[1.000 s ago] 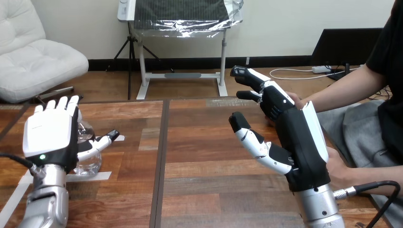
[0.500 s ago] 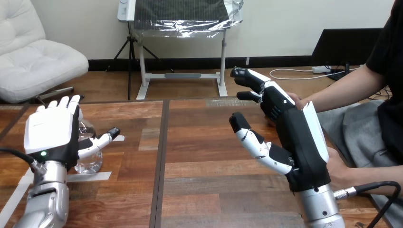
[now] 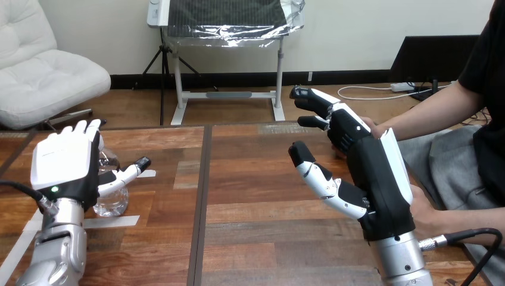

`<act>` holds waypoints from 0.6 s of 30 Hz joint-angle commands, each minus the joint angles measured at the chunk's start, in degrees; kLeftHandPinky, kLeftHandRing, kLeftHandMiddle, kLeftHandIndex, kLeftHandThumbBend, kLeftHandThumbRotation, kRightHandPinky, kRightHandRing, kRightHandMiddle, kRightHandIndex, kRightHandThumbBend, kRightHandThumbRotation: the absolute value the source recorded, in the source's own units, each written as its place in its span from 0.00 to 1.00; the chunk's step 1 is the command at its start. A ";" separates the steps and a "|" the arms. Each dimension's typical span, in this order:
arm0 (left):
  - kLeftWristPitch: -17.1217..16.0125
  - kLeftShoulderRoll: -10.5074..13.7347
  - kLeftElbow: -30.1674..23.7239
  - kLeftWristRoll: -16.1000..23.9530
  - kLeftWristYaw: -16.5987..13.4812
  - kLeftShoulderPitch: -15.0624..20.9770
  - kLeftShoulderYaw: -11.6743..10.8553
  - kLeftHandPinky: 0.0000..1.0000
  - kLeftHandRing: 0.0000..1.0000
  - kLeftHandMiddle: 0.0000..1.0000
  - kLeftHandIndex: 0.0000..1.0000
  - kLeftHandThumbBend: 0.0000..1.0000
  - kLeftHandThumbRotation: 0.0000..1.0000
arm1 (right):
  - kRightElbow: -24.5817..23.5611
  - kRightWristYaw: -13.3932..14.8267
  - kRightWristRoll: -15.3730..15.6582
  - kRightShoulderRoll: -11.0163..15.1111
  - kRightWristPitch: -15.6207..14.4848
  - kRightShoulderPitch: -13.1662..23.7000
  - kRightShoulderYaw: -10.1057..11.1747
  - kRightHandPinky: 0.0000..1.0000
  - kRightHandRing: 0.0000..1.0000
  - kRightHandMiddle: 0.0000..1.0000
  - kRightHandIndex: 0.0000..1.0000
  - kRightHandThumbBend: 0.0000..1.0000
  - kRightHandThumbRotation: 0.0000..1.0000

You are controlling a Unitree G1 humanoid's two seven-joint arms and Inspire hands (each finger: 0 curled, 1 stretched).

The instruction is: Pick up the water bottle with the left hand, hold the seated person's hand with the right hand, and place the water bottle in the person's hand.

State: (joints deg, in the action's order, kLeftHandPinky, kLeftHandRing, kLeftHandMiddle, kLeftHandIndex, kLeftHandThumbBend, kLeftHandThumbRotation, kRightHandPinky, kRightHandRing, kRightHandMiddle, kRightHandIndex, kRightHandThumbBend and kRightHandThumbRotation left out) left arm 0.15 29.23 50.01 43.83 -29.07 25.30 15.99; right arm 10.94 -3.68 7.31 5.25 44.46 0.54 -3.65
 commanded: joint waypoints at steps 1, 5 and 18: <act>0.24 -0.40 1.89 -0.65 2.42 1.53 1.36 0.90 0.92 0.93 0.91 0.71 0.94 | 0.05 -0.04 -0.67 0.63 1.23 4.09 0.58 0.75 0.84 0.85 0.78 0.44 0.33; 0.15 -0.49 1.89 -1.14 2.72 1.40 1.44 0.89 0.92 0.93 0.92 0.71 0.95 | 0.21 -0.08 -0.70 0.72 1.39 4.16 0.58 0.74 0.84 0.85 0.78 0.44 0.32; -0.19 -0.73 0.66 -2.24 2.79 0.39 1.22 0.89 0.92 0.93 0.92 0.71 0.96 | 0.38 -0.25 -0.82 0.88 1.55 4.33 0.48 0.74 0.83 0.84 0.77 0.43 0.33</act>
State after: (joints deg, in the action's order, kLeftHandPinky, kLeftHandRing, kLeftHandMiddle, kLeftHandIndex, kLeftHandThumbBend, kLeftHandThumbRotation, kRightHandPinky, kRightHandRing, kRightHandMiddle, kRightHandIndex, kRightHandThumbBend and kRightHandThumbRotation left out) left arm 0.27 29.22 49.88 42.09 -27.26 25.74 15.98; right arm 11.54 -3.79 7.12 5.51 44.55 0.61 -3.64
